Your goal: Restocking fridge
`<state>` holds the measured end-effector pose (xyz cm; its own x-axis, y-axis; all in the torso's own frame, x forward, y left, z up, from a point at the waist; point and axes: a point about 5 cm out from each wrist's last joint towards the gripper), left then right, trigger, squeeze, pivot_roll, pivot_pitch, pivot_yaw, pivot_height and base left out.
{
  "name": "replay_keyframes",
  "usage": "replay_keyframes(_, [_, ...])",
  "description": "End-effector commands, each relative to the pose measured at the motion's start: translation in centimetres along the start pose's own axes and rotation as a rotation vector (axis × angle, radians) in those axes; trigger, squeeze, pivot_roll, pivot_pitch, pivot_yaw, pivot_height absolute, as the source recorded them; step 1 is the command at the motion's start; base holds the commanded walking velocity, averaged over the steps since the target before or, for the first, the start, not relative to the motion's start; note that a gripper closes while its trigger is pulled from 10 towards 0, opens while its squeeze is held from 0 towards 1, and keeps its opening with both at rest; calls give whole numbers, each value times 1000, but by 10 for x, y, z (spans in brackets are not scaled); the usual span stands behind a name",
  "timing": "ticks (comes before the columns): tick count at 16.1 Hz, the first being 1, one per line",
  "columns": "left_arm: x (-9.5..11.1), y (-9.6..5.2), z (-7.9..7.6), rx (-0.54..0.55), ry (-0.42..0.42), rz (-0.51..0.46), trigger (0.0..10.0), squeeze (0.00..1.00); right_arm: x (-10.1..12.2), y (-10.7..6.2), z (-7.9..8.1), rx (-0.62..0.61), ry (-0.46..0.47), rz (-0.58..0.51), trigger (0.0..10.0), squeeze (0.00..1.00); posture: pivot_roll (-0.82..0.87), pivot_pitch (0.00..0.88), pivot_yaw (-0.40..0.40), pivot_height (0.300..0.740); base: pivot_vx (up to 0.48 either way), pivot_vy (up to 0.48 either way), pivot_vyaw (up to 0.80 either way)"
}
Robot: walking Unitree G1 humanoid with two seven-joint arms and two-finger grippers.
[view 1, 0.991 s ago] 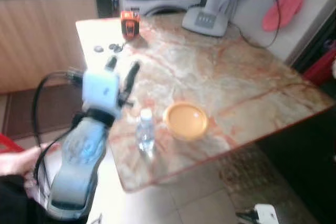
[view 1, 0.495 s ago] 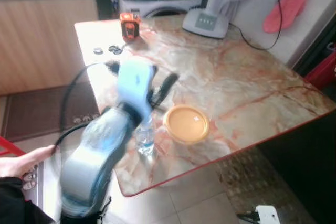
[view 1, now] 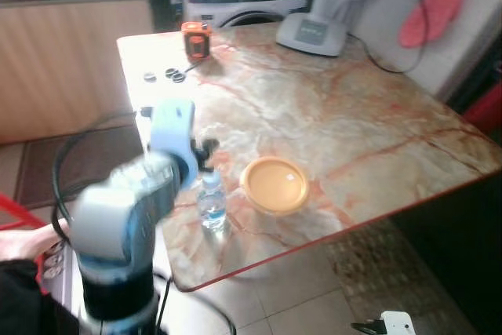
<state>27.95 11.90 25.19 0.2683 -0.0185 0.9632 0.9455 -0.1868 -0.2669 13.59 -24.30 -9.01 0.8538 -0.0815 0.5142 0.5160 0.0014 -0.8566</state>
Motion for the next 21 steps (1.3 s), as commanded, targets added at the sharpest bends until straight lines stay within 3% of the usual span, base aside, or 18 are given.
replay_keyframes(1, [7,-2,-3,-55,22,10,10000,0,-3,-1,-1,-11,19,10,10000,0,201,30,-66,740,0,0,0])
replay_keyframes(7, [7,-5,-11,-243,64,86,10000,0,-4,0,1,-19,28,14,10000,0,201,18,-48,740,0,0,0])
replay_keyframes(8, [2,-4,-7,-244,94,119,10000,467,-4,0,1,-18,28,14,10000,0,201,18,-48,740,0,0,0])
replay_keyframes(9, [-1,-5,-5,-246,122,138,10000,1000,-4,0,1,-17,28,14,10000,0,197,14,-46,740,0,0,0])
replay_keyframes(11, [-7,-3,2,-224,116,171,10000,1000,-4,0,0,-20,31,12,10000,0,189,10,-43,740,0,0,0])
replay_keyframes(15, [-10,-6,-3,-306,148,189,10000,1000,-6,-1,-1,-23,27,19,10000,0,185,6,-46,740,0,0,0])
replay_keyframes(16, [-10,-6,-6,-330,145,189,10000,0,-6,-1,-2,-23,27,19,10000,0,185,5,-46,740,0,0,0])
replay_keyframes(21, [-15,-5,-1,-345,200,247,10000,0,-6,-2,-3,-22,22,23,10000,0,182,12,-46,740,0,0,0])
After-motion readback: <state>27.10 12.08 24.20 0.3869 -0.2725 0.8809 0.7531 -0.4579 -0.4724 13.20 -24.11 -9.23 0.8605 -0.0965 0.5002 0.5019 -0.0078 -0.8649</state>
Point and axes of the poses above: a point about 5 cm out from each wrist's last joint towards the gripper, its own y axis pointing out of the wrist towards the gripper, its own x axis along the axis of the wrist's last joint, z = x × y
